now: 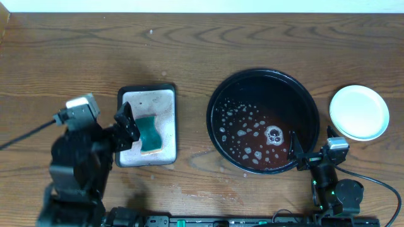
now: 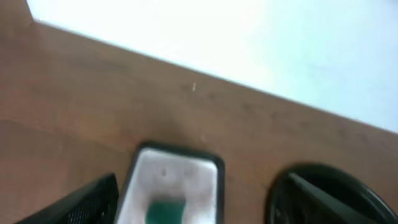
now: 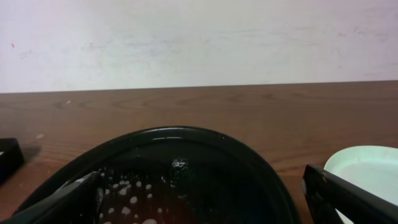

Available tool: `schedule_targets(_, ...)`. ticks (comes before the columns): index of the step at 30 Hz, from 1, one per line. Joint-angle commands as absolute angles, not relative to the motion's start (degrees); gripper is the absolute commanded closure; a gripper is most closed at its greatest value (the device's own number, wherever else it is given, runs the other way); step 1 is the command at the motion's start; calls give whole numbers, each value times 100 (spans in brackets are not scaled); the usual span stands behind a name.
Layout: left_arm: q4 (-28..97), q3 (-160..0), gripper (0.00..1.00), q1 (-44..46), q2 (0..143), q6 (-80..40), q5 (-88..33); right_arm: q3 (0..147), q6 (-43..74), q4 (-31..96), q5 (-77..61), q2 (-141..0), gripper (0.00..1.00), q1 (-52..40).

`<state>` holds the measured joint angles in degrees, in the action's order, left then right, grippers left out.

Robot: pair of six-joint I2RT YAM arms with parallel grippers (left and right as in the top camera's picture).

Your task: Clean dirty plates on tray and stack at the side

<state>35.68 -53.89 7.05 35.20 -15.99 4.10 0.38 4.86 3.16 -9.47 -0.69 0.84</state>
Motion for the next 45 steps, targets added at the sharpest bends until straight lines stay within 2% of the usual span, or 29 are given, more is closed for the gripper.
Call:
schedule_targets(1, 2836, -4254, 16, 471, 2816, -1118, 379, 32, 399, 342, -923, -30, 1, 32)
schedule_targets(7, 1533, -2609, 16, 117, 1459, -1118, 45, 32, 399, 342, -923, -30, 1, 32)
schedule_targets(15, 932, -1013, 16, 19, -14, -1120, 45, 32, 399, 342, -923, -30, 1, 32)
schedule_targets(23, -14, -60, 16, 23, 8, -1122, 43, 32, 399, 342, -923, -30, 1, 32)
schedule_targets(31, 412, -23, 16, 27, 8, -1140, 43, 32, 399, 342, -923, -30, 1, 32)
schedule_targets(45, 408, -23, 16, 27, 27, -1140, 45, 32, 399, 342, -923, -30, 1, 32)
